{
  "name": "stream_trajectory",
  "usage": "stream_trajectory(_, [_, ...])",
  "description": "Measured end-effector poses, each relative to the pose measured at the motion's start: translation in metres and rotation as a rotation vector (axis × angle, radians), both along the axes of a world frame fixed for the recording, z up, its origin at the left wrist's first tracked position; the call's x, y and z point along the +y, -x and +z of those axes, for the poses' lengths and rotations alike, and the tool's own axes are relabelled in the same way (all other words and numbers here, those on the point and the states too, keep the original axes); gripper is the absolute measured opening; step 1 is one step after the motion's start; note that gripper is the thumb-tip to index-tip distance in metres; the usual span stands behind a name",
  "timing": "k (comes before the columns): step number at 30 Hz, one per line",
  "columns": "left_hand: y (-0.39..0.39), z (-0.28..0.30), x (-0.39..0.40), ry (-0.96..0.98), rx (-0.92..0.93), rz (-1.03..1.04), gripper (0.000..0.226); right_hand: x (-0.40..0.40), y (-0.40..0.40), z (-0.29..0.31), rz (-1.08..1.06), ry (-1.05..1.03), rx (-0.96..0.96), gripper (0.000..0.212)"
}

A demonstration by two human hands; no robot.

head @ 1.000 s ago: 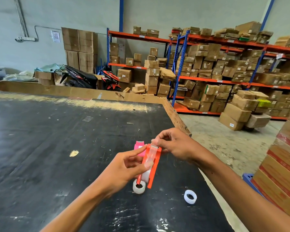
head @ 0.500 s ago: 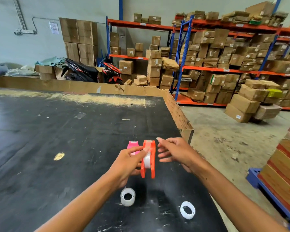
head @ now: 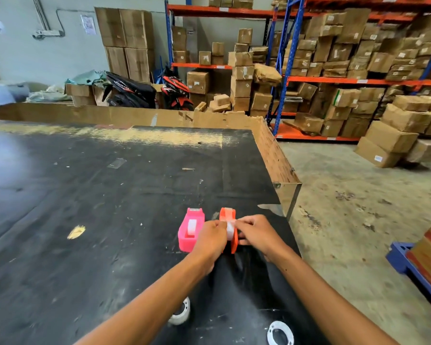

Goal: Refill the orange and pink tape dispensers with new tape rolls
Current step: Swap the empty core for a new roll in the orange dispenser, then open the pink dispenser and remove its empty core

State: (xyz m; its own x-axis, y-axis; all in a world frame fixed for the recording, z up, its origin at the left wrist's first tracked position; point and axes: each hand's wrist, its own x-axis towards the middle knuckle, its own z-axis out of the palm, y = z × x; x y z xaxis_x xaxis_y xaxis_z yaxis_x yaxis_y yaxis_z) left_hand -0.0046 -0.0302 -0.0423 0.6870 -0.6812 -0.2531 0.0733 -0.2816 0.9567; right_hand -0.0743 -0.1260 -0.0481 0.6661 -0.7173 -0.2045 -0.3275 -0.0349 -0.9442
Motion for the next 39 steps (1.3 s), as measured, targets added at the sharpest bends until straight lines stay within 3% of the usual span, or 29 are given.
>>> stream_trajectory(10, [0.006,0.006,0.010,-0.013,-0.185,-0.077,0.040,-0.003,-0.001,-0.008,0.026,0.065,0.010,0.019])
stream_trajectory(17, [-0.009,0.029,0.042,0.002,-0.476,-0.006,0.028,-0.002,-0.010,0.012,-0.054,0.399,-0.065,0.013])
stream_trajectory(20, [-0.037,0.028,0.055,-0.123,-0.537,0.029,0.055,0.011,-0.024,0.024,0.061,0.524,-0.070,0.015])
stream_trajectory(23, [-0.055,0.021,0.068,-0.281,-0.533,-0.093,0.066,0.025,-0.042,0.029,0.302,0.611,0.059,0.022])
stream_trajectory(26, [-0.060,0.007,0.078,-0.263,-0.571,-0.190,0.034,0.038,-0.057,0.029,0.482,0.704,0.289,0.005])
stream_trajectory(30, [-0.067,-0.015,0.080,-0.238,-0.647,-0.159,0.037,0.044,-0.073,0.032,0.476,0.704,0.497,0.029])
stream_trajectory(34, [-0.068,-0.013,0.080,-0.189,-0.680,-0.167,0.040,0.051,-0.078,0.038,0.468,0.796,0.557,0.023])
stream_trajectory(37, [-0.072,-0.014,0.081,-0.215,-0.733,-0.160,0.042,0.061,-0.072,0.037,0.464,0.995,0.521,0.007])
stream_trajectory(39, [-0.072,-0.012,0.082,-0.231,-0.753,-0.153,0.045,0.064,-0.065,0.032,0.437,1.072,0.481,0.017])
